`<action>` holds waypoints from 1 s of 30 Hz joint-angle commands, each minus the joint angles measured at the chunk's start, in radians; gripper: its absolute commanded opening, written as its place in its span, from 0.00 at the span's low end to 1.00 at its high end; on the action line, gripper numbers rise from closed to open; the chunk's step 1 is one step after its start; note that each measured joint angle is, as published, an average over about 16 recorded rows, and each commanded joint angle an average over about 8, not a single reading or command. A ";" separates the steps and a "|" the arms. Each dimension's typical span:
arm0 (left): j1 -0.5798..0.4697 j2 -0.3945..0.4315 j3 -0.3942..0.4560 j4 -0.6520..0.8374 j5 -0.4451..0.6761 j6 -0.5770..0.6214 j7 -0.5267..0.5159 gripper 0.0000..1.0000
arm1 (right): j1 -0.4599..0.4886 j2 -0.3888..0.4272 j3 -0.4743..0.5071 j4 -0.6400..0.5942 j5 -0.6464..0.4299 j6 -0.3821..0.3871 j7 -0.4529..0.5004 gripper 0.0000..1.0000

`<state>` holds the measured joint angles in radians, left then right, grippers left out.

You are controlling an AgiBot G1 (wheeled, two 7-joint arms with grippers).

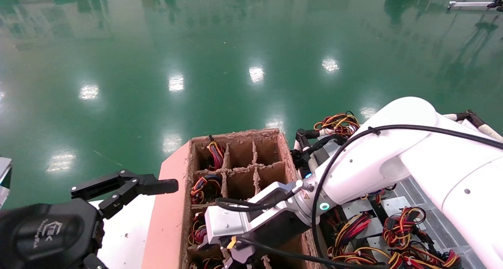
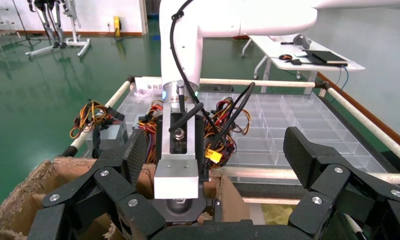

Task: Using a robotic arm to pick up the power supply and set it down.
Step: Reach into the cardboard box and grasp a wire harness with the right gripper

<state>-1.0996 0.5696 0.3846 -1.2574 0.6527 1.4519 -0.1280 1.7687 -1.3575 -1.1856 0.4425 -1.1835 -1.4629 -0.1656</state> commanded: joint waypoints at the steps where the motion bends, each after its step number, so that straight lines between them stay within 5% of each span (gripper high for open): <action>1: 0.000 0.000 0.000 0.000 0.000 0.000 0.000 1.00 | 0.003 0.000 -0.009 0.006 -0.001 0.012 0.001 0.00; 4: 0.000 0.000 0.000 0.000 0.000 0.000 0.000 1.00 | 0.006 0.000 -0.020 0.012 0.001 0.025 0.003 0.05; 11: 0.000 0.000 0.000 0.000 0.000 0.000 0.000 1.00 | 0.010 0.001 -0.040 0.020 0.021 0.028 0.016 0.90; 13: 0.000 0.000 0.000 0.000 0.000 0.000 0.000 1.00 | 0.012 0.002 -0.045 0.020 0.028 0.022 0.020 1.00; 24: 0.000 0.000 0.000 0.000 0.000 0.000 0.000 1.00 | 0.014 0.002 -0.082 0.004 0.036 0.013 0.013 0.98; 26: 0.000 0.000 0.000 0.000 0.000 0.000 0.000 1.00 | 0.014 0.002 -0.089 0.001 0.034 0.022 0.008 0.88; 30: 0.000 0.000 0.000 0.000 0.000 0.000 0.000 1.00 | 0.014 0.000 -0.103 0.001 0.030 0.040 0.000 0.40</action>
<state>-1.0996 0.5695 0.3848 -1.2574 0.6526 1.4518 -0.1279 1.7826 -1.3578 -1.2872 0.4469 -1.1512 -1.4227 -0.1637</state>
